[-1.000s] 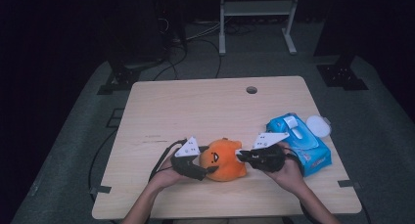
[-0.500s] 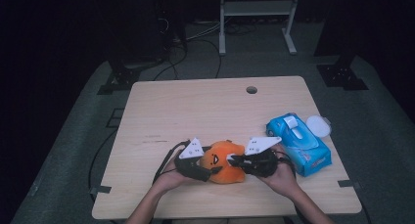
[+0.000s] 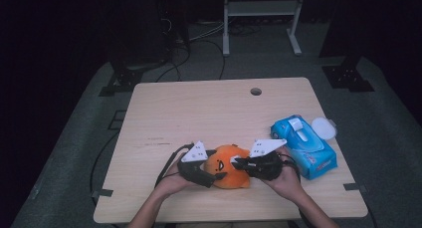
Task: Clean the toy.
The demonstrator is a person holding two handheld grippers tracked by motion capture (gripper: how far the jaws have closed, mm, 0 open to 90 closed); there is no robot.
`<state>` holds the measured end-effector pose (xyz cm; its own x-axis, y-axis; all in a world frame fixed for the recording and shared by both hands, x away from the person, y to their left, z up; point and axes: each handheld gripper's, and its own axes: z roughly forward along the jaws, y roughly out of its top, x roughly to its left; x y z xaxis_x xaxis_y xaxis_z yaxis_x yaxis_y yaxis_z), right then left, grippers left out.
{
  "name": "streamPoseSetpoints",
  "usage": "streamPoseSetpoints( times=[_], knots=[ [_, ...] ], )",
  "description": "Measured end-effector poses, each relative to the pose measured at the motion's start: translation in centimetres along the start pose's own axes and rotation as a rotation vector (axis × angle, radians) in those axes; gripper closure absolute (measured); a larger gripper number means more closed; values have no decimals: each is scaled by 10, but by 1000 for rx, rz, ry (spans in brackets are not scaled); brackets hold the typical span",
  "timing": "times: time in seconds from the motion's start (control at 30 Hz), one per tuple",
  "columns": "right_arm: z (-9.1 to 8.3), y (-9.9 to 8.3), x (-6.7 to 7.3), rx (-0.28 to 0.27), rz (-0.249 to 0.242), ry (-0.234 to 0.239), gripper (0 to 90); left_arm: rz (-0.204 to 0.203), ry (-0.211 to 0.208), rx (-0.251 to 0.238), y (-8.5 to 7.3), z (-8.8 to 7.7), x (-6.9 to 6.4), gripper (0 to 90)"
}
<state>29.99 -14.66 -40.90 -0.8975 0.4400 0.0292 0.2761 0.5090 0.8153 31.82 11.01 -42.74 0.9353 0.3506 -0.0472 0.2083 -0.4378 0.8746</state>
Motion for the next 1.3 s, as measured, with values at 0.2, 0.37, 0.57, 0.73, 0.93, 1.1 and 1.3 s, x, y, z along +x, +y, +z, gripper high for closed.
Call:
streamPoseSetpoints(
  times=[0.2, 0.37, 0.57, 0.73, 0.93, 1.1, 1.3],
  knots=[
    [3, 1, 9, 12, -29, 47, 814, 14, 13, 15, -4, 2, 0, 229],
    [-3, -5, -8, 1, 18, 20, 815, -1, 25, 15, -5, 1, 2, 283],
    [-7, -11, -19, 5, 58, -16, 816, 6, 29, 9, -5, 3, -1, 283],
    [-3, 2, 1, -29, 24, 41, 815, 22, 33, 8, -5, 5, -3, 283],
    [1, 2, 1, -33, 29, 61, 815, 21, 25, 1, -8, 3, -1, 281],
    [-9, -15, -25, -11, 98, -30, 816, -6, 8, -10, -12, 2, 5, 284],
    [-5, -7, -12, -14, 69, -14, 815, -4, 16, -6, -12, 3, 5, 283]
  ],
)
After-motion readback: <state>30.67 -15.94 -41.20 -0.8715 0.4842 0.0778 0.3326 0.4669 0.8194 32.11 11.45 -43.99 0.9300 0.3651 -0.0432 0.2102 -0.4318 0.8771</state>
